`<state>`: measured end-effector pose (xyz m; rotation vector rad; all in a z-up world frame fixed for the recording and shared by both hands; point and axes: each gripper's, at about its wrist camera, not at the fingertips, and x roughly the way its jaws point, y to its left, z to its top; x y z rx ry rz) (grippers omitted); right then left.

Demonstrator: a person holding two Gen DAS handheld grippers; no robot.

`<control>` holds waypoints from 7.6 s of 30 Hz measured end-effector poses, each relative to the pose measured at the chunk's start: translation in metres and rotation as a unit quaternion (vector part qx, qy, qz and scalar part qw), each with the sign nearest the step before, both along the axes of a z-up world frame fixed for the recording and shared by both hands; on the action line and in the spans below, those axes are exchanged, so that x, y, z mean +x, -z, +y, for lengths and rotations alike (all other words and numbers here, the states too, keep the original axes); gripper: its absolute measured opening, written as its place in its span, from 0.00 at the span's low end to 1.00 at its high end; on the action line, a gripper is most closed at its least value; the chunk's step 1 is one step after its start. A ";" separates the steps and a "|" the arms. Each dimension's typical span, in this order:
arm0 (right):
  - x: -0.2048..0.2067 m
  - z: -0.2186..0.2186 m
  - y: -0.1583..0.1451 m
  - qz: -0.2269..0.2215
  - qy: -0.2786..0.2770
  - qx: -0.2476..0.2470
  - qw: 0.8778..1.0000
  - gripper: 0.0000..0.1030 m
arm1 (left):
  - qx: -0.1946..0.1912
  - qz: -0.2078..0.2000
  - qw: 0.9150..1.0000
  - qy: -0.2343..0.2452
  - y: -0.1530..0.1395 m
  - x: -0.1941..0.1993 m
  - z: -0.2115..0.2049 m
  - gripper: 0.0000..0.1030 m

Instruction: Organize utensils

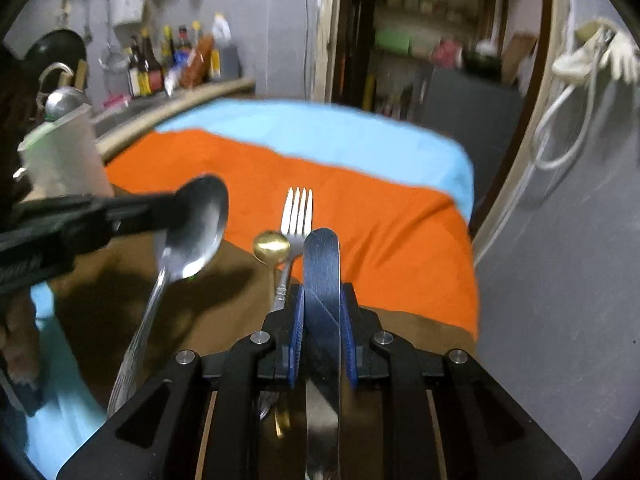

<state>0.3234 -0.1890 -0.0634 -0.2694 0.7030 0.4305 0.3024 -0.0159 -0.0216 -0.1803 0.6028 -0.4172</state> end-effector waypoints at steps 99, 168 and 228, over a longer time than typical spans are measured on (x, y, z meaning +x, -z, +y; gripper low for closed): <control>-0.043 0.206 -0.059 -0.348 -0.122 0.300 0.880 0.16 | 0.078 -0.275 0.878 -0.385 -0.038 -0.073 0.224 0.00; -0.046 -0.092 -0.040 -0.214 0.039 0.178 0.960 1.00 | 0.063 -0.064 0.994 -0.058 -0.003 -0.045 -0.014 0.95; 0.109 0.012 0.028 0.127 -0.103 0.070 0.984 0.37 | -0.042 0.167 0.983 -0.058 0.038 0.042 0.031 0.02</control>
